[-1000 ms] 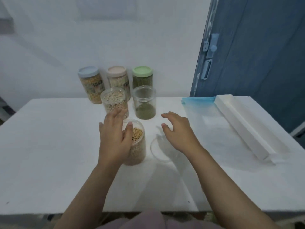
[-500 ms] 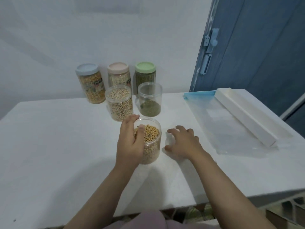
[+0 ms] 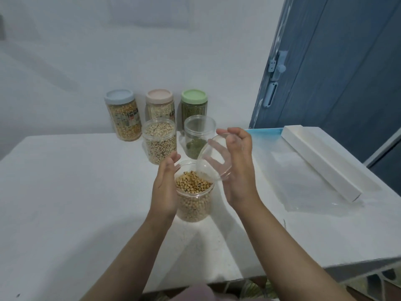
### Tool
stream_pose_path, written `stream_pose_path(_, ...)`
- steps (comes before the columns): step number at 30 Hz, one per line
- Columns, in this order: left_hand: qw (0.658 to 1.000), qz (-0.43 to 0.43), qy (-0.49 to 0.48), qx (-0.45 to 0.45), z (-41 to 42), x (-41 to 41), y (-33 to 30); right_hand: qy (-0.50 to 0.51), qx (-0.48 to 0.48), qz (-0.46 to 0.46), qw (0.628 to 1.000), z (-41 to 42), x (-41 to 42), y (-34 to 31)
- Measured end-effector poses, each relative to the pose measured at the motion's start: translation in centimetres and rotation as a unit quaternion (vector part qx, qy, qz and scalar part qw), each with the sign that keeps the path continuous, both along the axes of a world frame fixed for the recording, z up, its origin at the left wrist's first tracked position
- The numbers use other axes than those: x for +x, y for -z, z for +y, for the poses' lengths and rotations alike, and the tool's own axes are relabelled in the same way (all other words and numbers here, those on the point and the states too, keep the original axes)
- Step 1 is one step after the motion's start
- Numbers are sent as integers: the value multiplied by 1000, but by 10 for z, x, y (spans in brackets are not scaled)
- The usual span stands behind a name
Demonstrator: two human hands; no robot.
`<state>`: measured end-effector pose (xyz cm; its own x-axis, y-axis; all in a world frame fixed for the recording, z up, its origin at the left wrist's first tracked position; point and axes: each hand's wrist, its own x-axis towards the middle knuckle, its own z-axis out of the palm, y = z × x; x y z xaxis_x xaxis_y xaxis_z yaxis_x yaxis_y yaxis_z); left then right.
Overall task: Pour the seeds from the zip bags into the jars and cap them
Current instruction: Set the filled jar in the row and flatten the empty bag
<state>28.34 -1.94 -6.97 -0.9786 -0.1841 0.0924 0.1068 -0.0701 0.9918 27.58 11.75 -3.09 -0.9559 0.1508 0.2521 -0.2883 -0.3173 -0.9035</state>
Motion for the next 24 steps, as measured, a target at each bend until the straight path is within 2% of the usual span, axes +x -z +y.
stream_pose_path(7,999,24,26,-23,-5,2,10,19,98,-91,991,-12,-9,23)
stream_pose_path(12,998,27,61,-23,-12,3,24,12,130,-136,982,-13,-4,51)
stream_pose_path(24,995,37,59,-65,-11,3,34,-10,175,-144,974,-12,-9,42)
